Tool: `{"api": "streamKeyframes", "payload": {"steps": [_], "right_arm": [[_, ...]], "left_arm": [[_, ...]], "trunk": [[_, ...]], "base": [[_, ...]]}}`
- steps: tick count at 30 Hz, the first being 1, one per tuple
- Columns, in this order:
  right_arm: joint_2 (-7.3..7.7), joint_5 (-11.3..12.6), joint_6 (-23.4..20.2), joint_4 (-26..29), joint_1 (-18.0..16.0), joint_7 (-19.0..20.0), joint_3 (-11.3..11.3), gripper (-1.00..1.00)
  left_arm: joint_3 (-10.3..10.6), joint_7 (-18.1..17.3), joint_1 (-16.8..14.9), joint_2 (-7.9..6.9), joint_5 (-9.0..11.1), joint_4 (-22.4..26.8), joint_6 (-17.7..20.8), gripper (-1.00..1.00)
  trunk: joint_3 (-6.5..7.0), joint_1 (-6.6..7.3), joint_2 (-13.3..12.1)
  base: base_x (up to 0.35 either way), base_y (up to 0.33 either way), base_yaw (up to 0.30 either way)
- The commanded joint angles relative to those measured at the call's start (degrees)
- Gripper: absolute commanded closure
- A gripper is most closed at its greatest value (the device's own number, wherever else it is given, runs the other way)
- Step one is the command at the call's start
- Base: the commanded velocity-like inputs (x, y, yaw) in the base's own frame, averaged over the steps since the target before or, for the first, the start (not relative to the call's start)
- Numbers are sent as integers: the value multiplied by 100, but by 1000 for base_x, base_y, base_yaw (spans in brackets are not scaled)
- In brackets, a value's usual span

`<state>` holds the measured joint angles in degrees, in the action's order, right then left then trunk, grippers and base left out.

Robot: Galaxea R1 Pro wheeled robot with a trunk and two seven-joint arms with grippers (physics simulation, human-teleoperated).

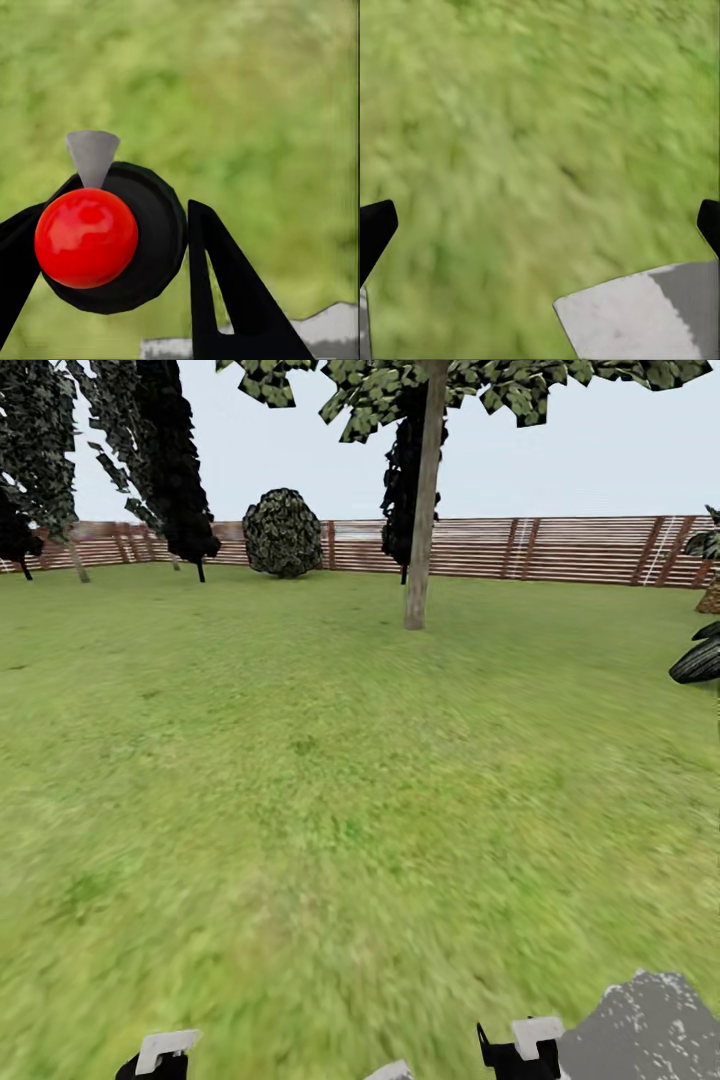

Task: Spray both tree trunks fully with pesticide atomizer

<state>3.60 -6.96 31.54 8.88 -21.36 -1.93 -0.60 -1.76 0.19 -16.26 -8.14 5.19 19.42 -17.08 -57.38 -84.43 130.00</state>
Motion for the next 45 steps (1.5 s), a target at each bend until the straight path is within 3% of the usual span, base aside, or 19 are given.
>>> {"api": "streamKeyframes", "payload": {"steps": [1, 45], "right_arm": [[0, -2, 1, 0, 0, 0, -1, -100], [26, -15, 1, -9, 0, 0, 7, -100]], "left_arm": [[-1, 0, 0, -1, -1, 1, -2, 100], [-8, 8, 0, -3, -1, 1, -4, 100]], "trunk": [[0, 0, 0], [0, 0, 0]], "base": [[307, -97, -39], [311, -78, -2]]}}
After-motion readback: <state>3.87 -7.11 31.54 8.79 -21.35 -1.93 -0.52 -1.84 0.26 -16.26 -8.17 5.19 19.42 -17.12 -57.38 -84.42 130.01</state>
